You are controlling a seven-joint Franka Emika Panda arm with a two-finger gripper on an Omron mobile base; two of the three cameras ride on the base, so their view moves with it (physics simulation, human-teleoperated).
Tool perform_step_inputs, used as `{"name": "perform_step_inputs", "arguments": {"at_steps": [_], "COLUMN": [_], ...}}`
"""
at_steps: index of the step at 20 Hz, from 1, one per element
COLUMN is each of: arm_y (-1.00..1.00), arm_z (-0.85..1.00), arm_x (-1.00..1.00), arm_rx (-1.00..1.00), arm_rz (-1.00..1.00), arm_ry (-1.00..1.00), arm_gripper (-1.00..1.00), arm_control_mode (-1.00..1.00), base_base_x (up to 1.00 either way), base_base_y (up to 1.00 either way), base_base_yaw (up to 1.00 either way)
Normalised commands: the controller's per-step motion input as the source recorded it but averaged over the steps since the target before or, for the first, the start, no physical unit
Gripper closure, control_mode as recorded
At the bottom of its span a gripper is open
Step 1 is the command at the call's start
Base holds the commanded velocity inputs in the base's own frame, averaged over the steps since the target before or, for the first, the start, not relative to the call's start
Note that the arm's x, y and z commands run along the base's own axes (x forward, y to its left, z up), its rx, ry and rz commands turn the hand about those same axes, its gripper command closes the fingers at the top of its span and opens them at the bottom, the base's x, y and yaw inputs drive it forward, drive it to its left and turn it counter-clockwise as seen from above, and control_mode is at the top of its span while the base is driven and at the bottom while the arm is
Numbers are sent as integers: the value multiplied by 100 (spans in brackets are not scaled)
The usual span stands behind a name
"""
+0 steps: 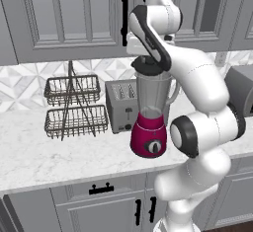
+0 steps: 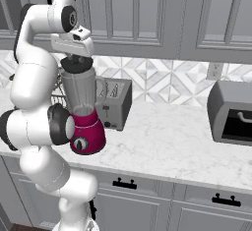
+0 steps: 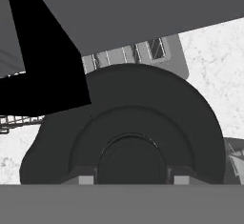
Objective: Close the lid blender by securely placing the lid on top.
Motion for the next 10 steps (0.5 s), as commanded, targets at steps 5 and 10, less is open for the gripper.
{"name": "perform_step_inputs", "arguments": {"at_steps": [5, 10], "arm_y": [0, 0], "arm_z": [0, -6], "arm_x": [-5, 0], "arm_rx": [0, 0], "arm_rz": [6, 5], "arm_ry": [0, 3], "arm_gripper": [100, 100], "arm_control_mode": [-100, -100], "base_base_x": [0, 0], "base_base_y": [0, 0], "base_base_yaw": [0, 0]}}
